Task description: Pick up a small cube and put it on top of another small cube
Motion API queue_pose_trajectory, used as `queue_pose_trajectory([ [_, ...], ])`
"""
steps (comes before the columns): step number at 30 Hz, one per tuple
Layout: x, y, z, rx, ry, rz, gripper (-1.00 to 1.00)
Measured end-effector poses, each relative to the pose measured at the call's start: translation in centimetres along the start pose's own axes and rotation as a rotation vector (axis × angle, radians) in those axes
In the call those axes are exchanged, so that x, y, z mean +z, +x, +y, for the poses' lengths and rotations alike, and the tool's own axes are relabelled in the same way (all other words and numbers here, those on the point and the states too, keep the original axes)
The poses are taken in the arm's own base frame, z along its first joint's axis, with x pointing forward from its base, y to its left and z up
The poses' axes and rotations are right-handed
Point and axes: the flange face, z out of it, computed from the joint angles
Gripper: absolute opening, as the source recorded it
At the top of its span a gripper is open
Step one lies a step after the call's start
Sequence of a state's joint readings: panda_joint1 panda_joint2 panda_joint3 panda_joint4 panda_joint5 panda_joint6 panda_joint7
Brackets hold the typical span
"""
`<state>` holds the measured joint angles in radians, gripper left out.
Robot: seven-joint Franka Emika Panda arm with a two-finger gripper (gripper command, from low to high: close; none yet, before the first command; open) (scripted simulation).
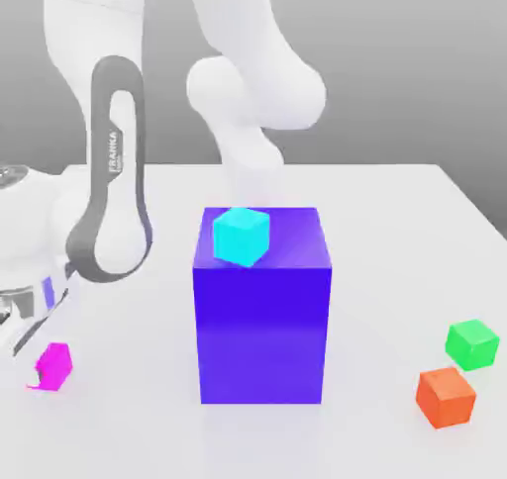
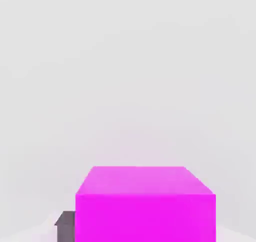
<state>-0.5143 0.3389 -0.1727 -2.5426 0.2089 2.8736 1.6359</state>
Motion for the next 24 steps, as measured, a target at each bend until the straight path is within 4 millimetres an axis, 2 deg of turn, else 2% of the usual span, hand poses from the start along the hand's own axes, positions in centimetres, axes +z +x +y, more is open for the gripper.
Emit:
queue_pose_trajectory([
  [3,-3.3,0.0,0.1,0.0,0.0,-0.001,-1.0],
  [4,-4.3,-1.2,-0.2,-0.04,0.013,-0.009,-1.0],
  [7,-5.4,-6.7,1.1,-0.237,0.019,-0.028,-1.0],
  [11,-6.2,-14.6,4.9,-0.541,0.016,-0.05,-1.0],
  [17,-7.5,-24.9,13.3,-1.004,0.017,-0.075,-1.0],
  [21,-8.5,-30.2,20.5,-1.318,0.022,-0.087,-1.0],
  [24,-9.3,-33.3,26.8,-1.559,0.028,-0.093,-1.0],
])
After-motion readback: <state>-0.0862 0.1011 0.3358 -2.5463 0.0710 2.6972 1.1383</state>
